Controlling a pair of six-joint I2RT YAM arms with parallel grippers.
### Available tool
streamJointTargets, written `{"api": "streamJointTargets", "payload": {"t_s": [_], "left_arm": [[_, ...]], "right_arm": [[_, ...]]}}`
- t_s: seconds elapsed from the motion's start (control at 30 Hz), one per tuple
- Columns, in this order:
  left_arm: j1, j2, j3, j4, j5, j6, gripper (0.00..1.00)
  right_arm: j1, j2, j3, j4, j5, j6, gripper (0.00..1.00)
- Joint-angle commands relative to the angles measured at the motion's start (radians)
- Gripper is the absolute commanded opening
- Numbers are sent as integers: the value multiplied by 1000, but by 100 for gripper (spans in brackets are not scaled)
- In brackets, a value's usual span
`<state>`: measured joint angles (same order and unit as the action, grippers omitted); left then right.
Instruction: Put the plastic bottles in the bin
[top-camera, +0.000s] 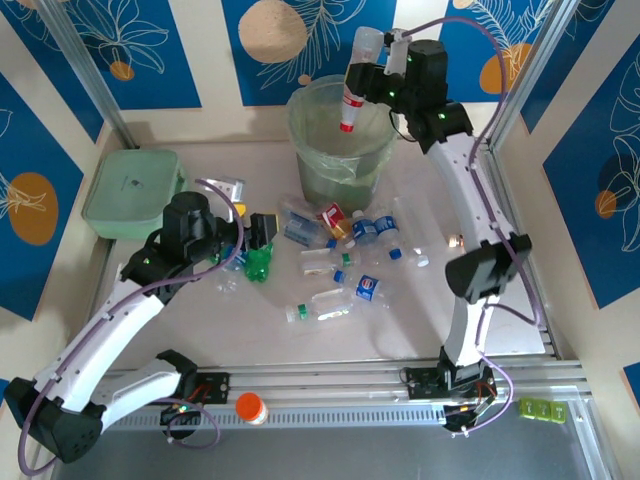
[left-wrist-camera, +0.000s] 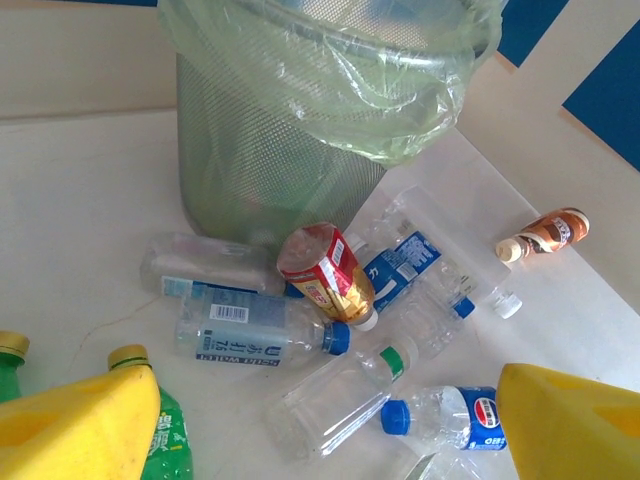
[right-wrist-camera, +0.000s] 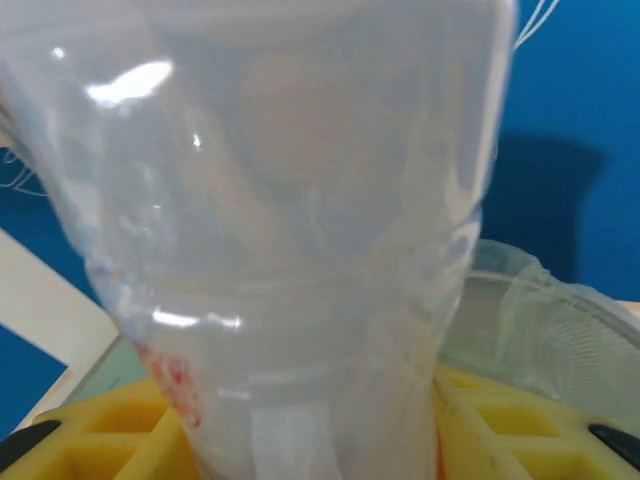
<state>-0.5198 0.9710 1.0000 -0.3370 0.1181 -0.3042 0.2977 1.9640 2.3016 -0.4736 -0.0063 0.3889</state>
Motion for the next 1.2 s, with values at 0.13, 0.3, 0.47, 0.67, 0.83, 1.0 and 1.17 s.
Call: {"api": "streamJointTargets", "payload": {"t_s": [0.13, 0.3, 0.47, 0.67, 0.83, 1.0, 1.17], "left_arm": [[-6, -52, -18, 23, -36, 51, 87], [-6, -55, -23, 29, -39, 50, 87], [-6, -63, -32, 33, -49, 45, 87], [-6, -67, -37, 35, -53, 45, 87], [-6, -64, -40, 39, -55, 43, 87], [-6, -63, -42, 38, -63, 45, 88], [-6, -66, -41, 35, -80, 51, 88]], "right_arm": [[16, 238, 271, -229, 9, -5, 50], [46, 317, 316, -276, 12, -33, 51], [63, 361, 283, -295, 22, -78, 51], [67, 423, 292, -343, 37, -110, 53], [66, 459, 291, -366, 39, -128, 55], [58, 495, 301, -384, 43, -133, 58], [60, 504, 312, -393, 30, -139, 71]]}}
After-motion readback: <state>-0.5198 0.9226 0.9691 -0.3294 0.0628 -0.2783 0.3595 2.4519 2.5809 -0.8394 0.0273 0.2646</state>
